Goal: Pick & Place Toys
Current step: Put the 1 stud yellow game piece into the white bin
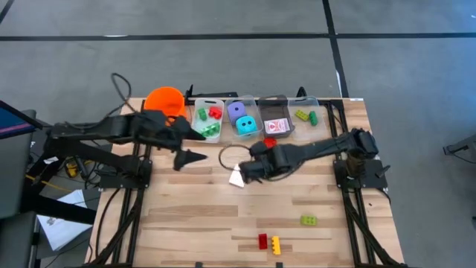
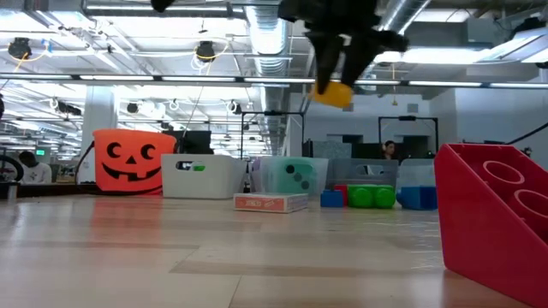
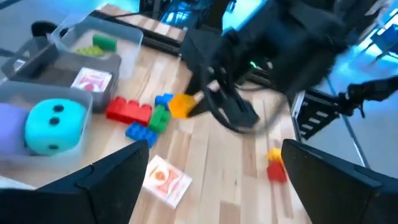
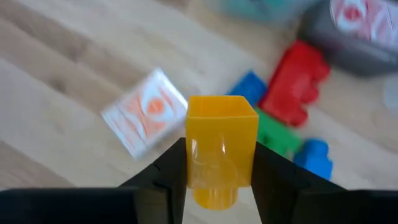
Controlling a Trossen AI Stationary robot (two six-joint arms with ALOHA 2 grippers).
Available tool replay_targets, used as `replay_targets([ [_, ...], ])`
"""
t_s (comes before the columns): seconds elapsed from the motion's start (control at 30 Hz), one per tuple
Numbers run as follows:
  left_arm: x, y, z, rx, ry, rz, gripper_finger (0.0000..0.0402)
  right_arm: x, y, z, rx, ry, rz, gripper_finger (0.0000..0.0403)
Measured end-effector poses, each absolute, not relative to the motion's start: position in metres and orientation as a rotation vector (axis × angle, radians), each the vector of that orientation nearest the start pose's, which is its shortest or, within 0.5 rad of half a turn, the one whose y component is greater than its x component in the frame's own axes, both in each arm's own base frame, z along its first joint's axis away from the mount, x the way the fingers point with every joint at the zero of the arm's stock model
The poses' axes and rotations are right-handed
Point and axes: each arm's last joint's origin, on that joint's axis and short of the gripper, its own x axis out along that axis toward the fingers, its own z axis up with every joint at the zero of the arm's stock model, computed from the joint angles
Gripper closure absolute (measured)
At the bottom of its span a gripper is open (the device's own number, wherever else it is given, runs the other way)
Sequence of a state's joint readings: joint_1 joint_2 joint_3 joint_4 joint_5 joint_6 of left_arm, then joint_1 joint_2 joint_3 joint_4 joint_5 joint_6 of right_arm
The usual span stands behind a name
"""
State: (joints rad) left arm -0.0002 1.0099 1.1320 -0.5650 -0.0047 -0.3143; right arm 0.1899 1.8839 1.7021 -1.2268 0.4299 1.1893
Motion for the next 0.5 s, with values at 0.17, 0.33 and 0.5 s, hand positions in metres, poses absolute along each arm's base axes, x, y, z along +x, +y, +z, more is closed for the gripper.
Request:
replay_targets([
  [0.17, 0.181, 0.001, 0.380, -0.301, 0.442, 0.095, 0.0042, 0.379, 0.022, 0.284, 0.581, 0.939, -0.890, 0.0271],
  [0.33, 0.174, 0.003, 0.378, -0.278, 0.471, 0.181, 0.0042, 0.384, -0.018, 0.285, 0.517, 0.956, -0.851, 0.0271],
  [0.5, 0.181, 0.007, 0.374, -0.257, 0.472, 0.318, 0.0042, 0.382, -0.064, 0.286, 0.430, 0.992, -0.840, 0.0271],
])
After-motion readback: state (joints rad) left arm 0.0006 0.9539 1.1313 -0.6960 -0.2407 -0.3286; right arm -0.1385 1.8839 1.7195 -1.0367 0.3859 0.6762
